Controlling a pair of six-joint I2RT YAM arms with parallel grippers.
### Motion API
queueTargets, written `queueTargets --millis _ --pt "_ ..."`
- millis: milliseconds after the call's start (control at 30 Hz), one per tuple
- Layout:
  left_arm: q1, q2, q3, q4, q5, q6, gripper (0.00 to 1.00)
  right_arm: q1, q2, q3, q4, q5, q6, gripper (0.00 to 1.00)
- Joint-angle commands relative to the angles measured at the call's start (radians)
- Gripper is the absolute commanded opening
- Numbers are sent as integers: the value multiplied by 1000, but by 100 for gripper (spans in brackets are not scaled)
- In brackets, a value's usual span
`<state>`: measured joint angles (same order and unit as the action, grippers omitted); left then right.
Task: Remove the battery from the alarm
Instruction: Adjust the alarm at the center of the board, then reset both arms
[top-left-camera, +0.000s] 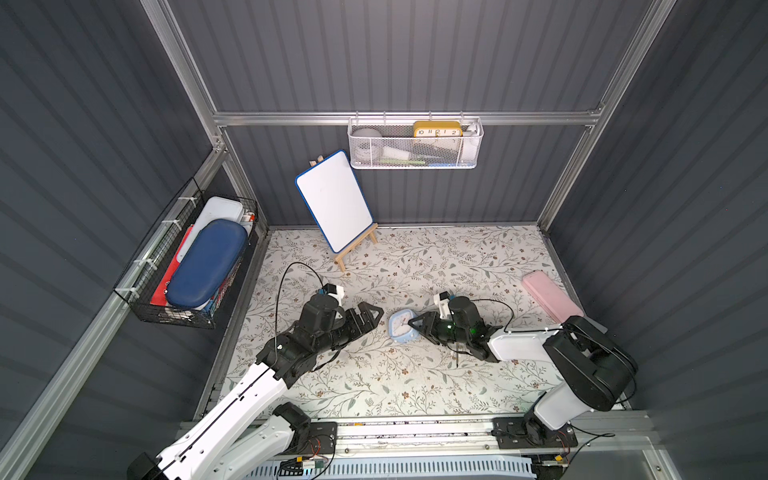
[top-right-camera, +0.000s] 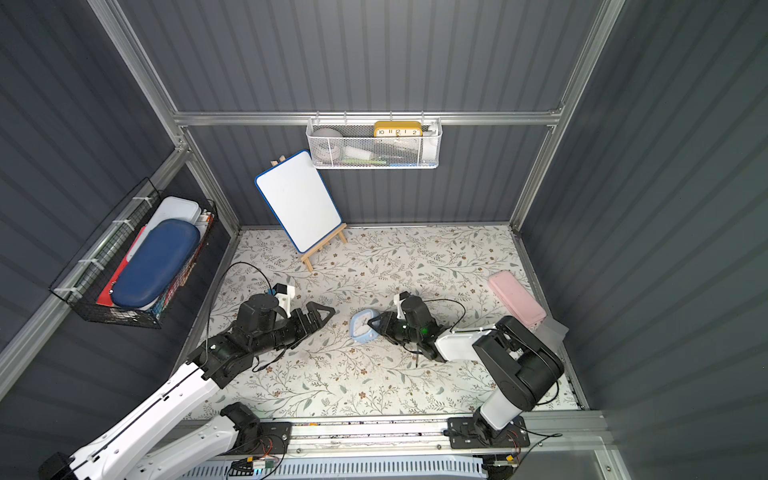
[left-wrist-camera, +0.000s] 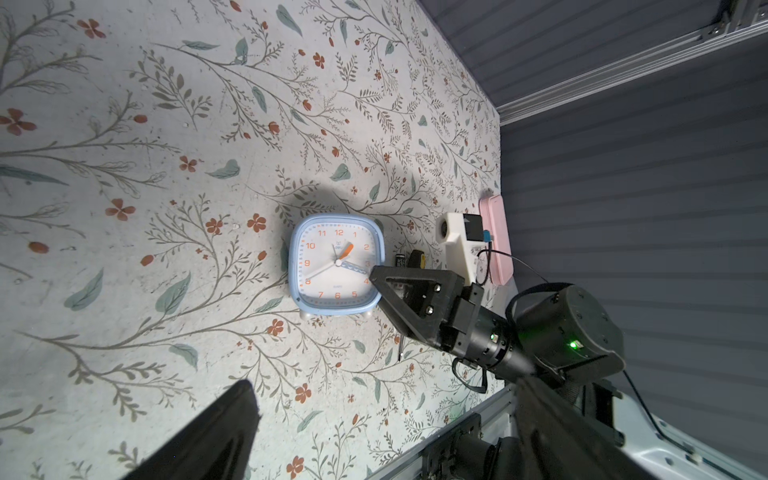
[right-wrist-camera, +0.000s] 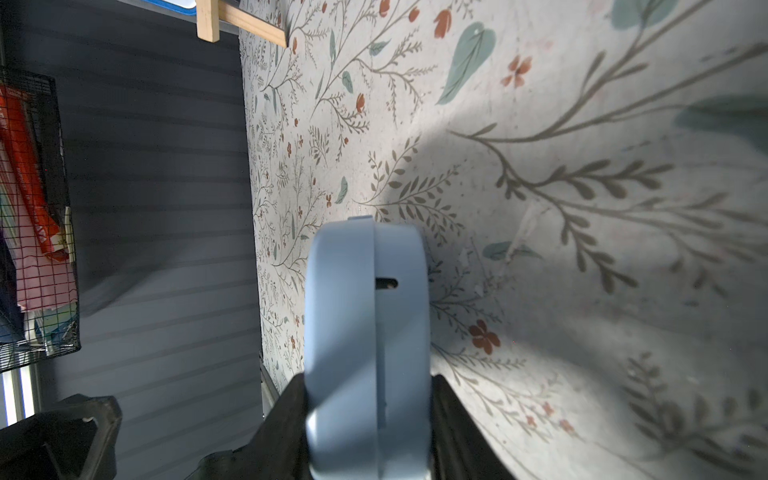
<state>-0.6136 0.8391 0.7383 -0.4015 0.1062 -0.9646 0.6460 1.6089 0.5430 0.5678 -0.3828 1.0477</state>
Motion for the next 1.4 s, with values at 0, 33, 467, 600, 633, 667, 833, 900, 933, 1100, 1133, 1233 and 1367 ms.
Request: queueTargets --millis 0,33,467,600,633,667,833,900,933,1100,1133,1233,1367 --pt "6 -33 10 -23 -13 -34 99 7 78 -79 -226 47 32 40" --pt "6 -43 1 -12 -7 -40 99 9 74 -103 -193 53 47 41" --pt "5 -65 -44 57 38 -36 99 6 154 -144 -87 69 91 59" --pt "5 -65 -39 61 31 -21 99 16 67 -129 -165 76 48 62" --pt "5 -62 -40 65 27 -18 100 15 32 -127 -188 79 33 62" --pt "5 -59 -39 71 22 -10 99 16 -4 -122 -205 81 18 62" --pt "5 18 9 110 -3 121 100 17 -250 -9 -412 102 -112 63" --pt "5 88 62 117 12 195 99 19 -340 76 -575 123 -186 63" --pt "5 137 109 105 -51 239 100 19 -387 119 -689 179 -230 63" --pt "2 306 314 6 -326 283 100 21 -585 311 -1098 496 -488 72" --pt "3 307 328 36 -392 286 100 23 -609 348 -1138 675 -544 87" --pt "5 300 283 195 -571 340 99 20 -658 341 -1054 1034 -626 99" --pt "26 363 107 622 -796 765 100 -41 -601 193 -687 1349 -919 99"
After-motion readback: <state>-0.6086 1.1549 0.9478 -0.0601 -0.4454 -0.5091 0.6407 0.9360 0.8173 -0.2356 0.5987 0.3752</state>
